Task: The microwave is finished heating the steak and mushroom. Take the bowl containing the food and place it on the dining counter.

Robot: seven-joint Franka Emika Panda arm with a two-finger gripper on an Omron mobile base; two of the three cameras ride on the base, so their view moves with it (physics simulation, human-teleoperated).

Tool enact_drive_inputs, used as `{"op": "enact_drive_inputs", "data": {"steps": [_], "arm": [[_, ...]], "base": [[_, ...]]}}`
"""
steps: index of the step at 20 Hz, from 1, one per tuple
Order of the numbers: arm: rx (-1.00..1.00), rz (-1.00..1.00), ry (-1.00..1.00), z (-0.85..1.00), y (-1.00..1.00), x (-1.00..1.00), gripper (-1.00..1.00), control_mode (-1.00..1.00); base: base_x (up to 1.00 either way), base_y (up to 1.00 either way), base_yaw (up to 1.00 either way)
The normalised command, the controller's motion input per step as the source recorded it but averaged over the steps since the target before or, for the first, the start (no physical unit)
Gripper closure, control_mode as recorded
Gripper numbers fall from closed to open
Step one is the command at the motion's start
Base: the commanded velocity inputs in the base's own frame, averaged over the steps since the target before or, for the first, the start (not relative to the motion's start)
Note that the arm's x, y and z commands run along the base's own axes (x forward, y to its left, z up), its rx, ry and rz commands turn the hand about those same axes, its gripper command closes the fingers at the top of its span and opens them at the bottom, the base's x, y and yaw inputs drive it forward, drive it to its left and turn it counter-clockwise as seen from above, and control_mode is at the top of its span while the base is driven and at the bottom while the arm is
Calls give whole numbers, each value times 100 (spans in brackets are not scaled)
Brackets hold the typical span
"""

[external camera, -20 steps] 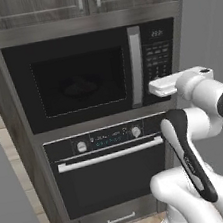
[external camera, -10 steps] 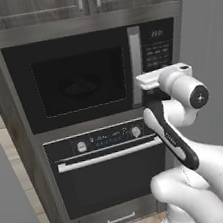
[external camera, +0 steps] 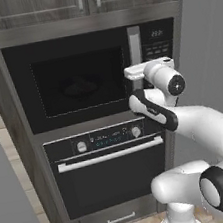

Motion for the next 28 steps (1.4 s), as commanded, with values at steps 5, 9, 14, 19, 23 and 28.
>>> {"op": "enact_drive_inputs", "data": {"steps": [5, 9, 14, 19, 23, 28], "arm": [[0, 0, 2, 0, 0, 80, -100, -100], [0, 0, 1, 0, 0, 75, -100, -100], [0, 0, 1, 0, 0, 61, -100, -100], [0, 0, 0, 0, 0, 4, 100, -100], [0, 0, 0, 0, 0, 0, 100, -100], [0, 0, 1, 1, 0, -5, 100, -100]], "base": [[0, 0, 0], [0, 0, 0], [0, 0, 0], [0, 0, 0], [0, 0, 0], [0, 0, 0]]}}
